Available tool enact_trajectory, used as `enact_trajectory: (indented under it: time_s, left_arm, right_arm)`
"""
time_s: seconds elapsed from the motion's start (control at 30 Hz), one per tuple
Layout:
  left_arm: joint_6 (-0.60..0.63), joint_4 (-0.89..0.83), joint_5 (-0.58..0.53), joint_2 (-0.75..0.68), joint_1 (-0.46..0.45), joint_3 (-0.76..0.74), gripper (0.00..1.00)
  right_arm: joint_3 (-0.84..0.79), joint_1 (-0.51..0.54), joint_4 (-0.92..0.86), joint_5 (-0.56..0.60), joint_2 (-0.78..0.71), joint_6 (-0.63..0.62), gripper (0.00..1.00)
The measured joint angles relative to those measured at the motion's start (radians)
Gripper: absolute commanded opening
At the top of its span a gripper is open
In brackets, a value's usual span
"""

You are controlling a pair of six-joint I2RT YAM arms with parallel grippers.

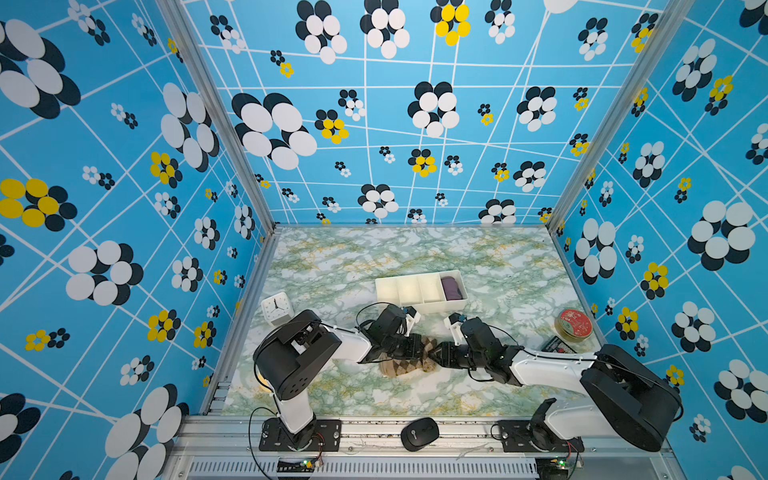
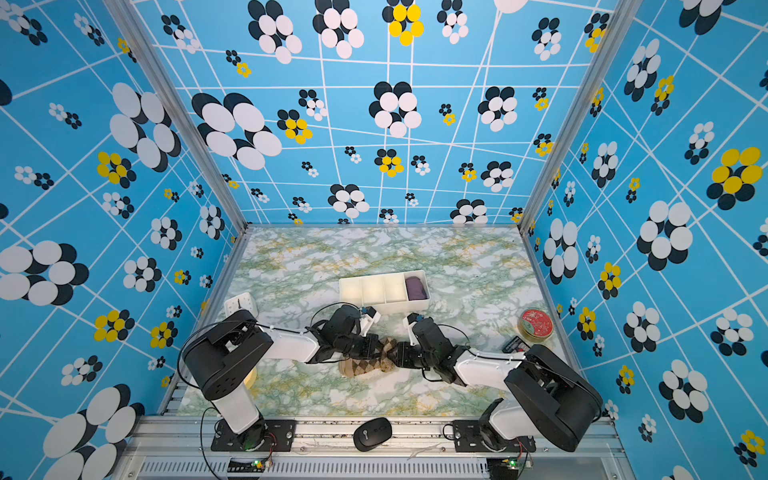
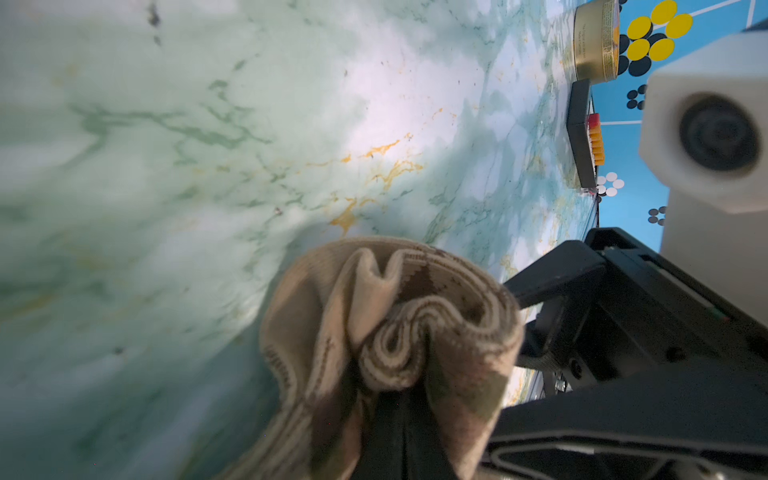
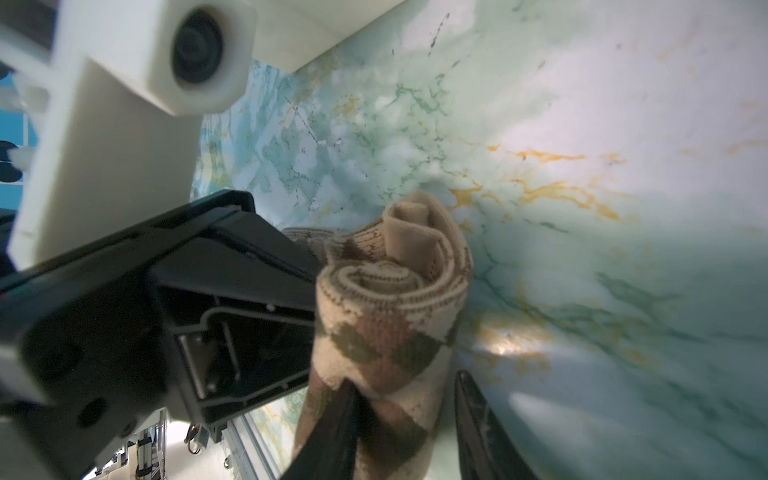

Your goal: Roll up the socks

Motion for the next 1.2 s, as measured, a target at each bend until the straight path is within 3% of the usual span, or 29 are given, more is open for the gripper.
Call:
enact_trajectory:
  time_s: [0.17, 0.43, 0.93, 1.2]
  left_arm:
    - [0.000, 0.000, -0.001, -0.002, 0.013, -0.004, 0.05]
    - [0.000, 0.001, -0.013, -0.004, 0.021, -0.006, 0.05]
    - [0.002, -0.004, -0.013, -0.005, 0.023, -0.004, 0.08]
    - [0.042, -0.182, -0.066, -0.063, 0.013, 0.021, 0.14]
  right_arm:
    - [0.007, -0.006, 0.053, -0.022, 0.043, 0.005, 0.36]
    - [0.018, -0.010, 0.084, -0.047, 0.069, 0.009, 0.00]
    - [0.051, -0.004, -0.021, -0.007, 0.039, -0.023, 0.00]
    - [0.125, 0.006, -0.215, 0.048, 0.006, -0.105, 0.00]
